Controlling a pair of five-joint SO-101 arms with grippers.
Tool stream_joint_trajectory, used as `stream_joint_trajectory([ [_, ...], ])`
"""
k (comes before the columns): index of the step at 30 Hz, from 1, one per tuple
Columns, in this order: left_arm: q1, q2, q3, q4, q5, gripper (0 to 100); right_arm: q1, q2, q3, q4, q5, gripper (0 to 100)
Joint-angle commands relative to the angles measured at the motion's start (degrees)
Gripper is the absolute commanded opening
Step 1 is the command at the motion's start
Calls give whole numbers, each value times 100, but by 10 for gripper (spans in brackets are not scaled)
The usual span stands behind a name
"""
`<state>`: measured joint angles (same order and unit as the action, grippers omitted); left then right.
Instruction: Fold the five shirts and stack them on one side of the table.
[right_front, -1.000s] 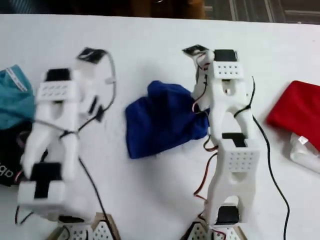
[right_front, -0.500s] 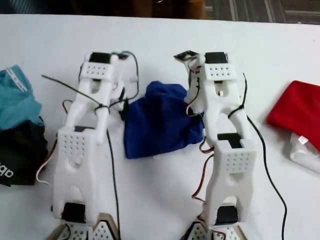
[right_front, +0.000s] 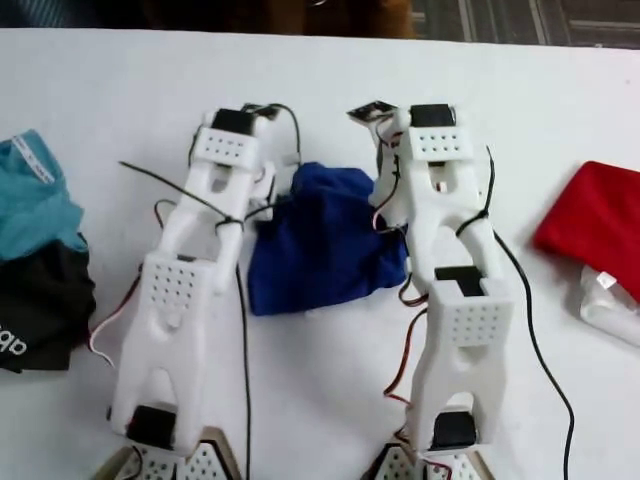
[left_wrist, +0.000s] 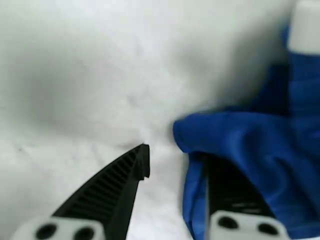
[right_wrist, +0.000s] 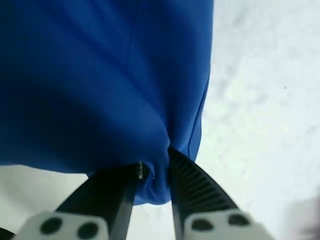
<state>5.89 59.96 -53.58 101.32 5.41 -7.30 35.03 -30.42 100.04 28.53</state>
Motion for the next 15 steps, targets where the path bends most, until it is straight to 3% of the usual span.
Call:
stream_joint_trajectory([
  [1,387,97,-4,26,62,184,-22,-365,-62,4,53,21],
  [5,422,114,-4,18,413,22,-13,-409,-62,4,53,21],
  [15,264,-18,-48,70,800,25,180,-716,-70,57,26,21],
])
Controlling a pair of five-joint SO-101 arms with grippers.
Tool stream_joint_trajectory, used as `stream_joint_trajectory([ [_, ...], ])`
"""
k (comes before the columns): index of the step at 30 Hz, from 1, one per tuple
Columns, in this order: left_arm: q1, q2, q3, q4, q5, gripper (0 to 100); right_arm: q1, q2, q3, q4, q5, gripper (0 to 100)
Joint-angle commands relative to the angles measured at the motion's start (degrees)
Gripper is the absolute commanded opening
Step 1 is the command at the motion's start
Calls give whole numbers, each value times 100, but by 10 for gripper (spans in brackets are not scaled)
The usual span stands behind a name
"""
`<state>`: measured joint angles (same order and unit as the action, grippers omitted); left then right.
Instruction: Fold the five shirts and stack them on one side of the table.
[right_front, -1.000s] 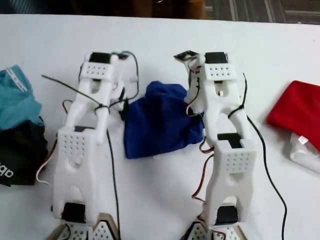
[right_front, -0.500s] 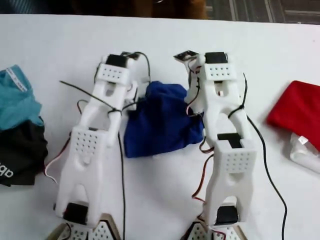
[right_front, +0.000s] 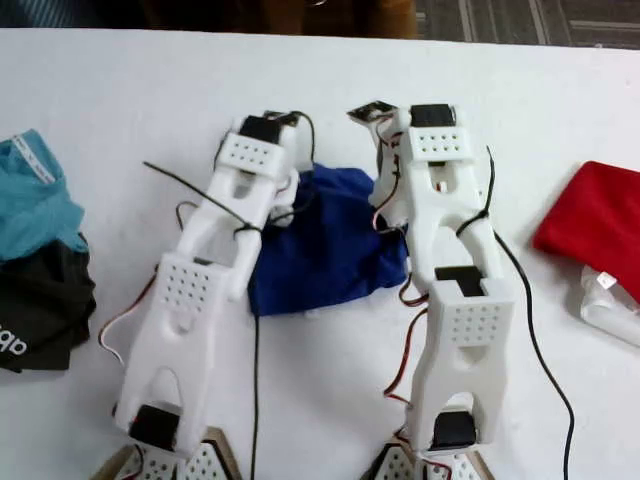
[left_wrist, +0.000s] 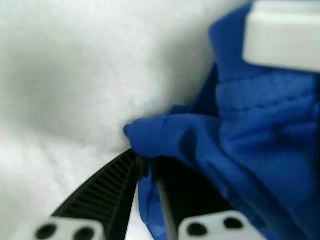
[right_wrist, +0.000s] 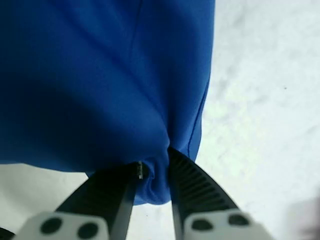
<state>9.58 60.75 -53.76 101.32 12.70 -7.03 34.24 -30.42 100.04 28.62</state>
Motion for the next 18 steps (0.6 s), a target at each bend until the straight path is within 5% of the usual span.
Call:
stream_joint_trajectory([
  [1,-185,-167,-31,70,70,25,242,-796,-70,57,18,21],
  [18,-914,-1257,-84,70,26,25,875,-1692,273,127,62,23],
])
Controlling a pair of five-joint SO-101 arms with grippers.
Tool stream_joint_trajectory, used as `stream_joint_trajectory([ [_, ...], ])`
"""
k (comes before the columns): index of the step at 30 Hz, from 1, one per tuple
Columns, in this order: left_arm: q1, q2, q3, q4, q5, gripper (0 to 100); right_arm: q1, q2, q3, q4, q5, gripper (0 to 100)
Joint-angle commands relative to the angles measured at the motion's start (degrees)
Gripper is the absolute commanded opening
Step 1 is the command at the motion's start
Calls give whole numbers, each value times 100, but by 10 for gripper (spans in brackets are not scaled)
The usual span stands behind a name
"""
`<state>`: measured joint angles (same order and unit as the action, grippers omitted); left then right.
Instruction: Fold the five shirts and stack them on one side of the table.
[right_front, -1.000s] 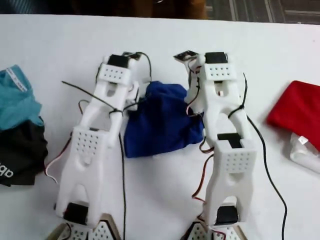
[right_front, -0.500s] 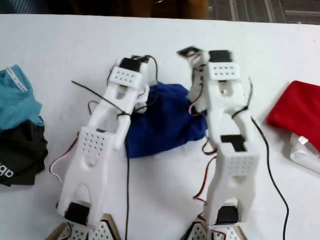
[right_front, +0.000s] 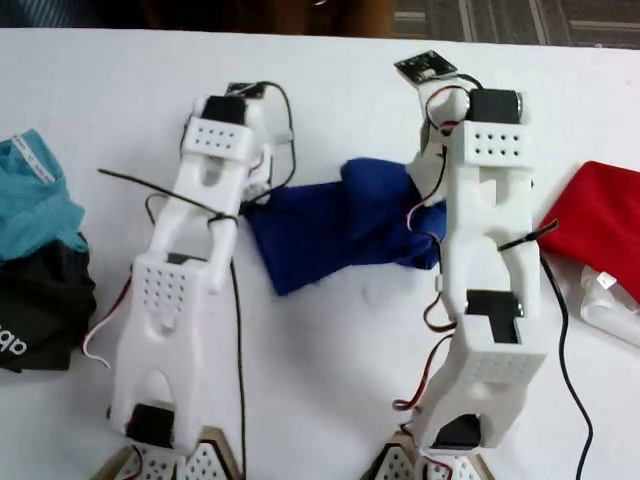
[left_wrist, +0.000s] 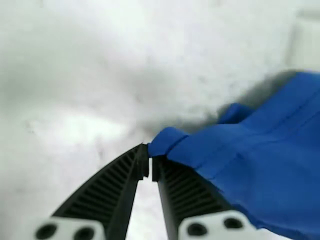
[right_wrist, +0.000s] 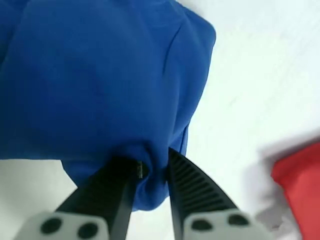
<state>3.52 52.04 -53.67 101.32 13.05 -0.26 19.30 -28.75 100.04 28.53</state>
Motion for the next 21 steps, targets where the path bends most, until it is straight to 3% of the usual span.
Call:
stream_joint_trajectory([
  [1,-387,-387,-92,70,-9,25,207,-242,246,127,79,36],
  [9,-932,-396,-101,70,-246,25,207,-954,765,127,765,400],
  [16,-1301,-387,-92,70,-501,25,40,-1200,747,-92,870,396],
  [21,-1407,-343,-40,70,-738,25,-488,-1182,782,-831,774,396],
])
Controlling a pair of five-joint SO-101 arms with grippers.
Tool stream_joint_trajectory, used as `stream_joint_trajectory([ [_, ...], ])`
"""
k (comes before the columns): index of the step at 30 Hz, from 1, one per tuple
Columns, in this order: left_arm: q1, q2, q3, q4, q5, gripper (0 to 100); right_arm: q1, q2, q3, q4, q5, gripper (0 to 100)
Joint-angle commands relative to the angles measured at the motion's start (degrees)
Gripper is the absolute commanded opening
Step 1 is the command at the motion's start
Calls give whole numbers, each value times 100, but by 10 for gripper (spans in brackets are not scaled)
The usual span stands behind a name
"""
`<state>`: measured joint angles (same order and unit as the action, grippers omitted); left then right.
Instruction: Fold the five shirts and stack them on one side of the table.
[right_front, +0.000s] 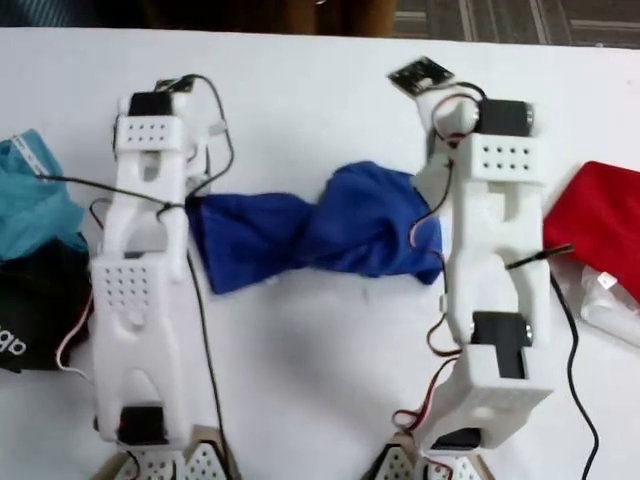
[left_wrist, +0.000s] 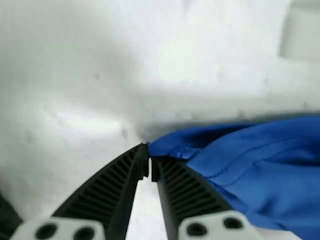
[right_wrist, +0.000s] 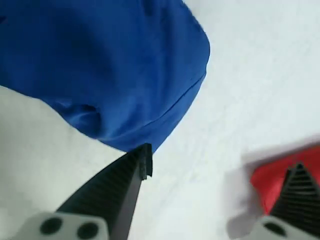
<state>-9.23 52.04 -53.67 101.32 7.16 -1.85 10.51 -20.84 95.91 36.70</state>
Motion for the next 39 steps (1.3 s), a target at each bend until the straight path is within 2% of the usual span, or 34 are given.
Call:
stream_joint_trajectory([
  [1,-132,-334,-40,70,-185,25,-470,-233,-9,-567,-158,396],
  [6,-158,-316,-31,70,-193,25,-1112,760,-79,-1341,-536,396],
  [10,-158,-316,-31,70,-299,25,-1147,1921,-923,-1842,-1152,396],
  [18,-158,-308,-22,70,-475,25,-1262,4338,-3798,-1086,-1284,382],
  [21,-158,-308,-22,70,-475,25,-1244,5024,-4800,-602,-1284,279],
  [24,-149,-308,-22,70,-475,25,-1191,5525,-5705,-207,-1292,88],
  [25,-149,-308,-22,70,-475,25,-1182,5657,-5960,-110,-1292,20],
  [26,-149,-308,-22,70,-475,25,-1174,5754,-6163,-31,-1292,10],
  [28,-158,-308,-22,70,-475,25,-1138,5903,-6514,163,-1292,59],
  [31,-158,-308,-22,70,-475,25,-1024,5965,-6954,303,-1292,10],
  [35,-158,-308,-22,70,-475,25,-725,5771,-7481,558,-1284,16],
  [39,-229,-387,-101,70,-475,25,-268,5068,-7393,558,-1284,17],
])
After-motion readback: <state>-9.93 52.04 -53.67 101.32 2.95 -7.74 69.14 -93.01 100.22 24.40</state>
